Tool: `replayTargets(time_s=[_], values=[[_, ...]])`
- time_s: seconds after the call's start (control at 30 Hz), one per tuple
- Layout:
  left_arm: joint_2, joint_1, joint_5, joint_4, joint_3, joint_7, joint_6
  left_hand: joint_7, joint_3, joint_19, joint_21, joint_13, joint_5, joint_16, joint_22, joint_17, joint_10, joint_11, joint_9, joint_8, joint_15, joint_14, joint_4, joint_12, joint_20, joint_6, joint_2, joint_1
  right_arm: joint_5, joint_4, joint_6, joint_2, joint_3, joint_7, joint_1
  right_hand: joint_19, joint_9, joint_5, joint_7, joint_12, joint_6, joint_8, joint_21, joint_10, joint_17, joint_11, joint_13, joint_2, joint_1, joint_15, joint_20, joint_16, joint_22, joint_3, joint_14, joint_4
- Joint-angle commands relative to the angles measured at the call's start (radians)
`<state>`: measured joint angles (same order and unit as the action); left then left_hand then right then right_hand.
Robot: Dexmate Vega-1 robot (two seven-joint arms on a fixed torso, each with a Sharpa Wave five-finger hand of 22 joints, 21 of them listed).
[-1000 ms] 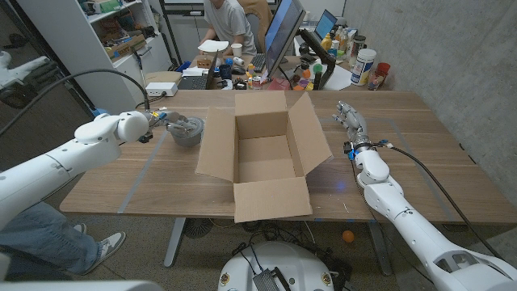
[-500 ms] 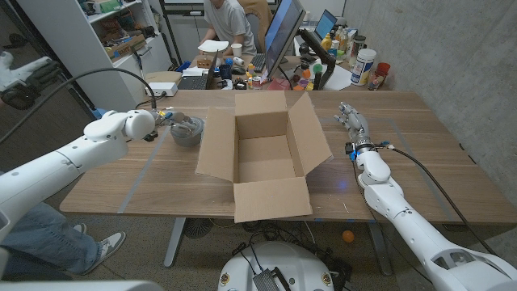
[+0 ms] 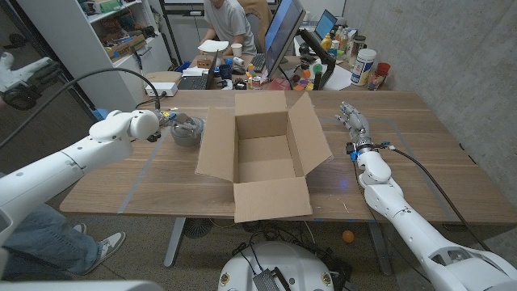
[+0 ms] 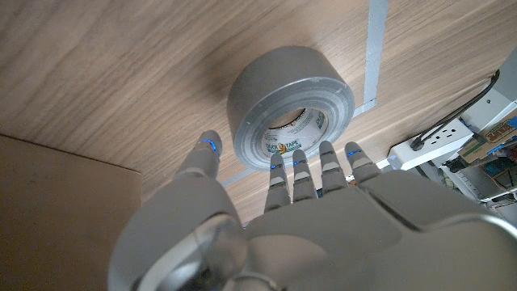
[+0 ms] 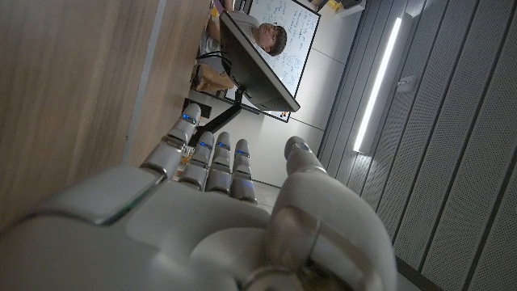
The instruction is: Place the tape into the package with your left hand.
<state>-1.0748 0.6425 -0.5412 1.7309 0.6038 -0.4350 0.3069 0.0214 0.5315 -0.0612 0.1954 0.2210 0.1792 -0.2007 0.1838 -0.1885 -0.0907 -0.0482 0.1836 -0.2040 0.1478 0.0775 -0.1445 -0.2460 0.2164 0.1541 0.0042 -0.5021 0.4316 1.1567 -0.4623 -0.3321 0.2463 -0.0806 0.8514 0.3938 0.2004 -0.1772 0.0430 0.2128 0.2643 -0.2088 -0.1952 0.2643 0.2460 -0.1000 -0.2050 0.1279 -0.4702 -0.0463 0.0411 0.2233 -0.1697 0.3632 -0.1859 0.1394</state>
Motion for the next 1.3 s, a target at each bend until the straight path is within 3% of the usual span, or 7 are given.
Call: replayTargets(time_s=[0.03, 0.6, 0.7, 1.0, 1.13, 1.2, 1.3], values=[[-0.017, 0.053, 0.01, 0.057, -0.014, -0.011, 0.077, -0.001, -0.005, 0.005, 0.008, 0.003, -0.003, -0.005, 0.004, -0.001, -0.009, 0.0, 0.006, -0.004, 0.007, 0.007, -0.003, -0.005, 0.001, 0.007, 0.011, -0.006, 0.013, -0.015, 0.0, 0.001, -0.004, 0.029, -0.001, 0.002, 0.0, -0.002, 0.002, -0.004, 0.013, 0.0, -0.001, 0.007, 0.003, 0.006, 0.0, -0.007, -0.005, 0.0, 0.007, 0.0, -0.003, -0.004, -0.007, 0.0], [0.027, 0.057, 0.05, -0.008, 0.018, 0.021, 0.088, -0.006, -0.01, 0.014, 0.011, 0.004, -0.002, -0.016, 0.004, -0.001, -0.035, 0.004, 0.006, -0.009, -0.001, 0.044, -0.005, -0.014, 0.0, 0.029, 0.015, -0.012, 0.012, -0.036, 0.03, -0.004, -0.003, 0.043, -0.008, 0.002, 0.0, -0.002, 0.002, -0.004, 0.013, 0.001, 0.0, 0.008, 0.001, 0.005, 0.0, -0.006, -0.006, 0.002, 0.007, 0.0, -0.003, -0.006, -0.007, 0.0], [0.048, 0.058, 0.04, -0.018, 0.026, 0.059, 0.099, -0.009, -0.003, 0.052, 0.025, 0.005, 0.001, -0.029, 0.006, 0.0, -0.081, 0.032, 0.007, -0.021, -0.018, 0.094, -0.013, -0.029, -0.002, 0.077, 0.033, -0.04, 0.013, -0.051, 0.032, -0.001, -0.005, 0.047, -0.013, 0.002, 0.0, -0.002, 0.002, -0.005, 0.013, 0.001, -0.001, 0.008, 0.001, 0.005, 0.0, -0.006, -0.006, 0.002, 0.008, 0.0, -0.003, -0.006, -0.007, -0.001], [0.116, 0.053, 0.072, -0.042, 0.023, 0.142, 0.172, 0.007, -0.009, 0.678, 0.237, 0.053, 0.015, -0.151, 0.016, -0.014, -0.501, 0.116, 0.025, -0.104, -0.123, 0.533, -0.042, -0.152, -0.008, 0.466, 0.088, -0.452, 0.021, -0.086, 0.023, 0.008, -0.018, 0.055, -0.023, 0.002, 0.0, -0.001, 0.001, -0.005, 0.013, 0.002, 0.0, 0.008, 0.0, 0.006, 0.0, -0.006, -0.005, 0.001, 0.008, 0.0, -0.003, -0.008, -0.007, -0.001], [0.127, 0.071, 0.068, -0.016, 0.017, 0.217, 0.21, 0.01, -0.017, 0.941, 0.372, 0.119, 0.022, -0.28, 0.02, -0.036, -0.801, 0.179, 0.065, -0.241, -0.237, 0.822, -0.039, -0.268, -0.132, 0.75, 0.103, -0.622, 0.024, -0.089, 0.019, 0.008, -0.026, 0.056, -0.022, 0.002, 0.0, -0.001, 0.0, -0.005, 0.014, 0.002, 0.0, 0.008, 0.0, 0.006, 0.0, -0.006, -0.005, 0.001, 0.007, 0.0, -0.003, -0.008, -0.007, -0.001], [0.123, 0.066, 0.06, -0.005, 0.026, 0.218, 0.219, 0.031, -0.026, 1.06, 0.443, 0.166, 0.023, -0.32, 0.019, -0.042, -0.862, 0.133, 0.078, -0.278, -0.28, 0.955, -0.03, -0.306, -0.204, 0.798, 0.097, -0.656, 0.027, -0.092, 0.015, 0.008, -0.03, 0.061, -0.025, 0.002, 0.0, -0.001, 0.0, -0.005, 0.014, 0.001, 0.0, 0.008, 0.0, 0.006, 0.0, -0.006, -0.005, 0.002, 0.008, 0.0, -0.003, -0.009, -0.007, -0.001], [0.113, 0.059, 0.067, 0.007, 0.032, 0.203, 0.22, 0.05, -0.026, 1.087, 0.461, 0.188, 0.022, -0.342, 0.014, -0.054, -0.894, 0.102, 0.084, -0.29, -0.287, 1.009, -0.034, -0.327, -0.216, 0.81, 0.095, -0.676, 0.029, -0.099, 0.012, 0.009, -0.032, 0.069, -0.031, 0.002, 0.0, -0.001, -0.002, -0.005, 0.016, 0.001, 0.0, 0.009, 0.0, 0.009, 0.0, -0.005, -0.004, 0.002, 0.008, 0.0, -0.003, -0.009, -0.008, -0.002]])
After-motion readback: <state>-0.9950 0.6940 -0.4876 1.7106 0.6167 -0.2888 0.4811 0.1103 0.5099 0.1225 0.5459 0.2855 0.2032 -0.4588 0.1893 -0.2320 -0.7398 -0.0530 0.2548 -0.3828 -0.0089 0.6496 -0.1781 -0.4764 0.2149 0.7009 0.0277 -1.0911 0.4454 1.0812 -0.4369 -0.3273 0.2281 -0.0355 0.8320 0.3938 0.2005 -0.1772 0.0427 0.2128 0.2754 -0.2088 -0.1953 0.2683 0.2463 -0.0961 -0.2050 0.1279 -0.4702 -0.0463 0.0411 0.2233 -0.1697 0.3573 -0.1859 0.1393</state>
